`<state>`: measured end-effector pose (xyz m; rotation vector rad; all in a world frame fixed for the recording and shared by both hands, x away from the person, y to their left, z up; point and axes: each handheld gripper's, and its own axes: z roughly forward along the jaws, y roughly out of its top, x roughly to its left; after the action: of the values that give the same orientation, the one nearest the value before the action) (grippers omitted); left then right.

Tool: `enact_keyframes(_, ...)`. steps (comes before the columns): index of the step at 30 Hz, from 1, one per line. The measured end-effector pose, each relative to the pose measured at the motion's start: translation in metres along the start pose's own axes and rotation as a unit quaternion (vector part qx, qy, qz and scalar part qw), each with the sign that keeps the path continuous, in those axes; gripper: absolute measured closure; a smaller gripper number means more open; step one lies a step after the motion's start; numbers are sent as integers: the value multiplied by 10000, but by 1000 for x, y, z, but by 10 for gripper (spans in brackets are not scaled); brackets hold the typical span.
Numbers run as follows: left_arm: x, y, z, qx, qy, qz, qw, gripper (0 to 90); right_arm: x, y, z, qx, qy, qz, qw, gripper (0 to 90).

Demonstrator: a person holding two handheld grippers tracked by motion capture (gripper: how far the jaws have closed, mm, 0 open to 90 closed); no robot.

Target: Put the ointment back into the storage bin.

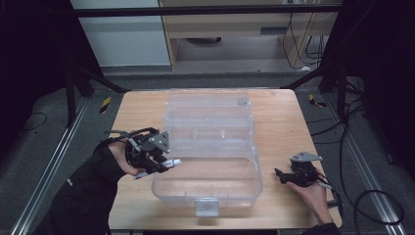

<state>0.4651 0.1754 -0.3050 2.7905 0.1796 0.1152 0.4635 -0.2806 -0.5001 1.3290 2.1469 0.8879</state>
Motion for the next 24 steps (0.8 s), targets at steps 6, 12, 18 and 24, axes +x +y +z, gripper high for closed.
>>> enact_keyframes(6,0,16,10,176,-151,206,9995,701,1,0,0,-5,36,-8,10000,261)
enact_keyframes(12,-2,31,22,122,-255,486,9984,701,0,0,0,-16,30,-33,10000,261)
enact_keyframes(18,-4,40,38,187,-381,632,9971,701,1,0,0,-4,44,-23,10000,261)
enact_keyframes(24,-5,45,56,289,-538,765,9952,701,1,0,1,19,68,-31,10000,260)
